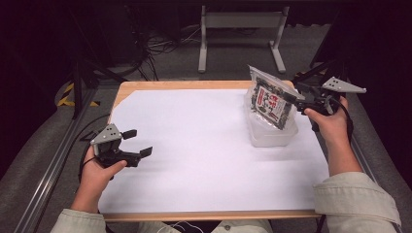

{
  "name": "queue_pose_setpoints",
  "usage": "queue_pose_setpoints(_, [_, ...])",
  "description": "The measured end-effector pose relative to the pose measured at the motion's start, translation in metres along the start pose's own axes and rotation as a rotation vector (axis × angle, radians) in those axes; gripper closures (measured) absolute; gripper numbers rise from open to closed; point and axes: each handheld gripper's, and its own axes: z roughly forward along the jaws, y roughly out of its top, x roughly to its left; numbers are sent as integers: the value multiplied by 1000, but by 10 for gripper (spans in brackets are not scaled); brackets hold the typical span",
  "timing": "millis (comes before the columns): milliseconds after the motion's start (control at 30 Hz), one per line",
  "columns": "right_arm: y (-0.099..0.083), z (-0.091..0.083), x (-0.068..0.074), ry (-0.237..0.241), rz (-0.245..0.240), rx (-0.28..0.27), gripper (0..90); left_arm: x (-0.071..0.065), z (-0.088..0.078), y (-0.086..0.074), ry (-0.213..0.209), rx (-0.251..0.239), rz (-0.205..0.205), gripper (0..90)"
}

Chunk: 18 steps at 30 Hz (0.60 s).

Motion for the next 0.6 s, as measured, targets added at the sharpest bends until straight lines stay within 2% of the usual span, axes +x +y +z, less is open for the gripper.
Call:
queue_pose_setpoints(67, [1,-5,7,19,-13,-8,241,0,0,0,-1,1,1,100])
queue_pose_setpoints(100, [2,-10,14,44,-30,-20,233,0,0,0,0,2,1,101])
queue_pose_setpoints(300, [0,-24,35,97,-72,-25,218,-1,0,0,-3,0,-6,101])
queue_pose_setpoints(367, [0,-26,37,101,-76,-23,217,-1,0,0,0,2,3,101])
queue_pose_setpoints(433, [-5,-33,46,103,-92,-18,213,-2,-1,-1,-2,6,-9,101])
queue_pose_setpoints(600, [-11,-41,59,87,-104,-6,212,-4,-3,-2,1,6,1,100])
